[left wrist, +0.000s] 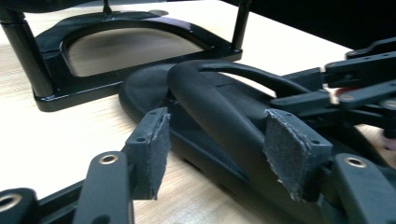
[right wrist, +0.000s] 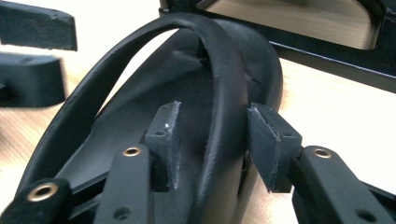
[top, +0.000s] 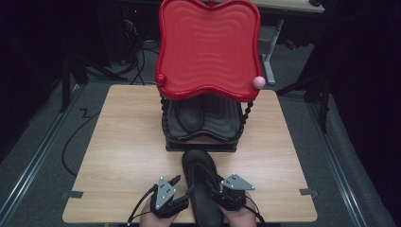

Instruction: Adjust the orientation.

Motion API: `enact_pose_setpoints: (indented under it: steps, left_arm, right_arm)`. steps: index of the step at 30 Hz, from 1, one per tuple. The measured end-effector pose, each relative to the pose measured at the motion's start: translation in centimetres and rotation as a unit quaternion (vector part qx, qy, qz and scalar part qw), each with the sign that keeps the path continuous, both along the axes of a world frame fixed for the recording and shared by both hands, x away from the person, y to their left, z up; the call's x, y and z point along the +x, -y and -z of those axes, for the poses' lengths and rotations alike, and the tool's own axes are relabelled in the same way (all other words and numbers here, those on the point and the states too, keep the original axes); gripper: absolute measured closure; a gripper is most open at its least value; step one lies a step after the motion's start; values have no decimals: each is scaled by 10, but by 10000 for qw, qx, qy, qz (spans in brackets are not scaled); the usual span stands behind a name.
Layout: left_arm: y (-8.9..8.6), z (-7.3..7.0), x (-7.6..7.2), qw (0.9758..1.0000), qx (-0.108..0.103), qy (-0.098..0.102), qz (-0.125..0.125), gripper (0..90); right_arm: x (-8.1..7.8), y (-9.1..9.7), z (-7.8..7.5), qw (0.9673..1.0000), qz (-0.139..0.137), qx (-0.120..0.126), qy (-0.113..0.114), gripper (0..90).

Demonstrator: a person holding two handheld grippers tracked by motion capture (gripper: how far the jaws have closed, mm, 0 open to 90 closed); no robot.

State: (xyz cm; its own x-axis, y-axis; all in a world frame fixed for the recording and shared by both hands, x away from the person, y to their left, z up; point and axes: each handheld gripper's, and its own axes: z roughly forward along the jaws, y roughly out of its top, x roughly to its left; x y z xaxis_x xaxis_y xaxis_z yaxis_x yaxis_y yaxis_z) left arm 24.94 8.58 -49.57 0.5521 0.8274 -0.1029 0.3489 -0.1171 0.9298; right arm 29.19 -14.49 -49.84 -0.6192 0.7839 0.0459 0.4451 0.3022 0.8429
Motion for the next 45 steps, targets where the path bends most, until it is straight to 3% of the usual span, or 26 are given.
enact_pose_setpoints:
  steps: [2,6,9,10,11,12,14,16,19,21,24,25,33,37,41,43,44,45]
  left_arm:
    - [3,-2,-2,9999,-108,1,87,367]
    - [14,3,-1,9997,188,-19,161,368]
    - [18,7,3,9993,268,-192,174,413]
    - [20,9,4,9990,304,-215,235,479]
    - [20,9,4,9990,304,-215,235,488]
    - [20,8,4,9990,300,-231,253,505]
    - [20,7,3,9989,333,-214,242,527]
    - [22,6,0,9988,434,-108,221,590]
    - [23,0,-6,9988,411,97,227,597]
    - [22,-8,-13,9983,342,368,297,612]
    - [23,-13,-18,9976,309,518,337,617]
    - [24,-17,-22,9970,257,629,375,622]
    - [28,-34,-28,9943,147,943,473,625]
    - [34,-43,-19,9930,112,1051,522,628]
    - [42,-54,-1,9900,138,1288,560,629]
    - [44,-60,14,9896,100,1299,612,630]
    - [48,-64,30,9892,83,1331,615,637]
    - [48,-64,30,9892,83,1331,615,642]
  right_arm:
    - [-1,0,0,10000,-15,-31,10,556]
    - [-3,3,-1,10000,-24,-4,-7,566]
    - [-7,5,-1,10000,-31,-5,-15,570]
    - [-9,6,0,10000,-62,-40,14,595]
    - [-9,6,0,10000,-62,-40,14,595]
    - [-9,6,-1,10000,-21,-66,20,669]
    - [-8,7,-1,10000,5,-47,-21,679]
    - [-9,7,-2,9999,21,41,-114,687]
    - [-15,8,-5,10000,16,49,7,692]
    - [-26,13,-16,9996,44,194,217,693]
    - [-33,15,-22,9991,46,241,339,693]
    - [-40,17,-28,9985,47,268,479,694]
    - [-52,26,-47,9957,123,489,780,697]
    - [-50,31,-56,9941,237,517,926,698]
    - [-37,37,-63,9916,411,569,1086,703]
    - [-26,40,-68,9904,512,621,1124,704]
    - [-14,42,-73,9891,574,644,1196,703]
    - [-14,42,-73,9891,574,644,1196,703]
